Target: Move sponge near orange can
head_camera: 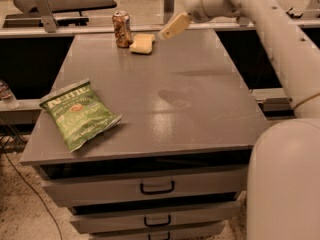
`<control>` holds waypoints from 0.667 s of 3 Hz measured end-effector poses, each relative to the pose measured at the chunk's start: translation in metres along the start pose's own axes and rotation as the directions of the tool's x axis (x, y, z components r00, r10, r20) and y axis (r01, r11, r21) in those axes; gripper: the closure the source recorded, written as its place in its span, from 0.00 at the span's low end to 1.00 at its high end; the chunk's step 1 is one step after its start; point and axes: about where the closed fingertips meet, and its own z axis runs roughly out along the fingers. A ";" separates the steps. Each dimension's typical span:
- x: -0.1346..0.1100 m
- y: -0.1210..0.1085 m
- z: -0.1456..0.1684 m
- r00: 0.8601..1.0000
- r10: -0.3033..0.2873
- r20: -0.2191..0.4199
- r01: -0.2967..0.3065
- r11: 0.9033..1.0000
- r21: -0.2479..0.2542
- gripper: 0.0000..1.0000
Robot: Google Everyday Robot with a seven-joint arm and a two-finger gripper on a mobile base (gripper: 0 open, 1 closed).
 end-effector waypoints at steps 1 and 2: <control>0.024 -0.027 -0.061 0.997 0.068 0.040 -0.071 0.996 0.052 0.00; 0.032 -0.032 -0.072 0.996 0.080 0.037 -0.082 0.995 0.064 0.00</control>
Offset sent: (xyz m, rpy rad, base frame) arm -0.0159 -0.0539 0.0149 0.0672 -0.0062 -0.0398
